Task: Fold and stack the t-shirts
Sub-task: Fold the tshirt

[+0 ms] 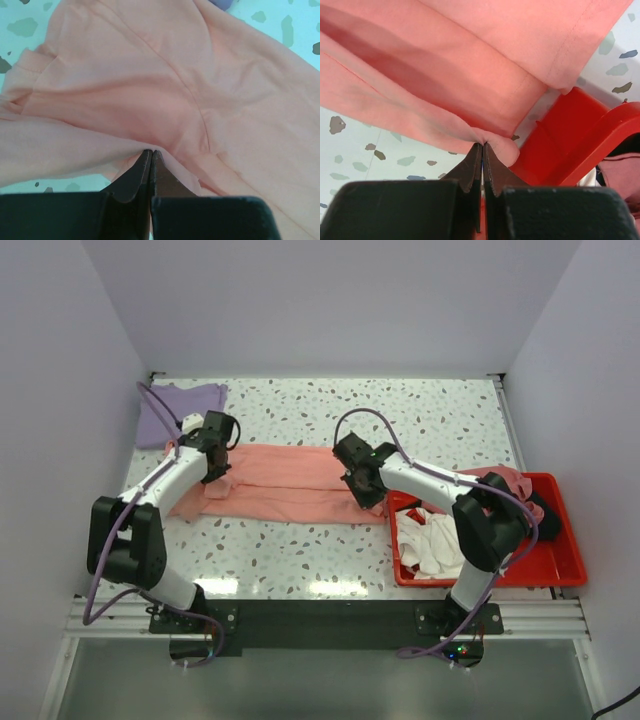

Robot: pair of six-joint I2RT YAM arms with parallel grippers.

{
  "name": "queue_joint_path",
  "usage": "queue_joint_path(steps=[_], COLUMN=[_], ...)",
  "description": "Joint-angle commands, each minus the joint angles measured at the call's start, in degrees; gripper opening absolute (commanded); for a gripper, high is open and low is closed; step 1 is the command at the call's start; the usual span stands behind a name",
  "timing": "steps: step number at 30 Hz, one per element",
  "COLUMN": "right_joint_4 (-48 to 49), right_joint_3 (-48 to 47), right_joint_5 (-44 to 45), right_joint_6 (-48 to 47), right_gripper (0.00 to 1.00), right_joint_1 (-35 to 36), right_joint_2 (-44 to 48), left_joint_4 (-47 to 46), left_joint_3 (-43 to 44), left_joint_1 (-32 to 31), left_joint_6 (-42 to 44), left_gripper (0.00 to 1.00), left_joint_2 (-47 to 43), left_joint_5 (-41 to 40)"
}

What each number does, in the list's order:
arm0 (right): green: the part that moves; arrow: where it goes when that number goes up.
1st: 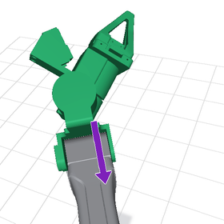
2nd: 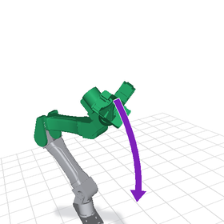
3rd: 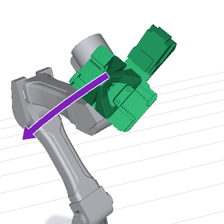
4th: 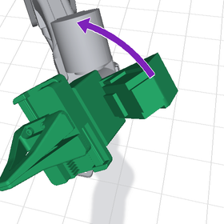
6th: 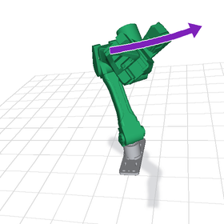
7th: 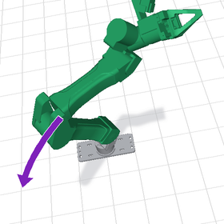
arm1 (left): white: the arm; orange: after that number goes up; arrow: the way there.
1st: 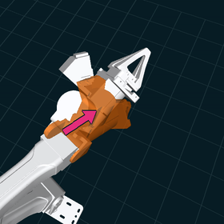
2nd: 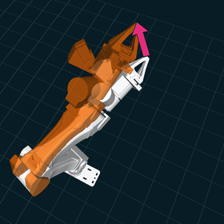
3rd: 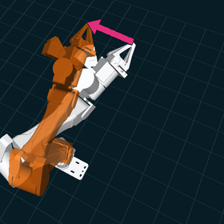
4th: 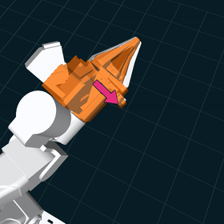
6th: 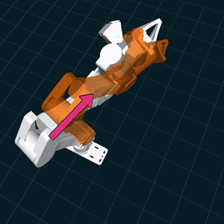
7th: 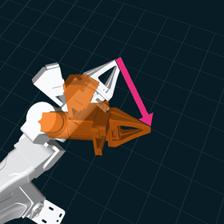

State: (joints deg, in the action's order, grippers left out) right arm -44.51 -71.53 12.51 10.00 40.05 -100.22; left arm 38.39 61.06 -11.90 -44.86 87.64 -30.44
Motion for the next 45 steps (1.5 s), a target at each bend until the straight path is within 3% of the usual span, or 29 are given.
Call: queue_joint_path(steps=[1, 12, 24, 29, 30, 33, 35, 36, 37, 45], right_joint_4=[-1.1, -1.1, -1.8, -2.2, -2.1, -1.6, -0.9, -0.6, -0.1, 5.3], right_joint_3=[-2.8, -4.2, -6.6, -8.9, -9.2, -9.9, -10.2, -10.5, -10.6, -6.7], right_joint_5=[0.1, 1.5, 2.3, 2.3, 1.8, 0.5, -1.0, -1.7, -3.0, -12.2], right_joint_6=[-0.4, -0.3, 0.1, 0.6, 0.5, 0.0, -0.2, -0.5, -0.9, -1.0], right_gripper=[0.0, 0.0, 0.01, 0.21, 0.38, 0.65, 0.74, 0.86, 0.99, 0.99], right_joint_1=[-1.3, -3.0, -3.7, -3.6, -3.7, -3.6, -3.6, -3.7, -3.6, -3.5], right_joint_2=[-0.8, -3.6, -7.0, -7.7, -7.4, -5.9, -4.9, -4.3, -3.3, 4.0], left_joint_4=[-2.4, -4.3, -2.4, -1.5, -1.1, -1.3, -1.2, -1.0, -1.0, 3.1], left_joint_3=[3.3, 5.6, 11.2, 15.0, 15.5, 16.4, 15.7, 15.2, 14.6, -1.8], left_joint_1=[0.5, 1.3, 1.6, 2.3, 2.3, 2.3, 2.3, 2.3, 2.3, 4.3], left_joint_6=[3.3, 6.0, 9.0, 9.9, 10.0, 9.7, 9.2, 8.6, 8.1, -4.2], left_gripper=[0.0, 0.0, 0.0, 0.29, 0.33, 0.69, 0.81, 0.86, 1.0, 1.0], left_joint_2=[2.0, 3.6, 12.0, 15.5, 15.6, 13.8, 12.0, 9.9, 8.7, -9.3], left_joint_5=[0.7, -0.5, -1.2, -0.2, 0.3, 1.5, 1.9, 2.1, 2.2, -0.8])
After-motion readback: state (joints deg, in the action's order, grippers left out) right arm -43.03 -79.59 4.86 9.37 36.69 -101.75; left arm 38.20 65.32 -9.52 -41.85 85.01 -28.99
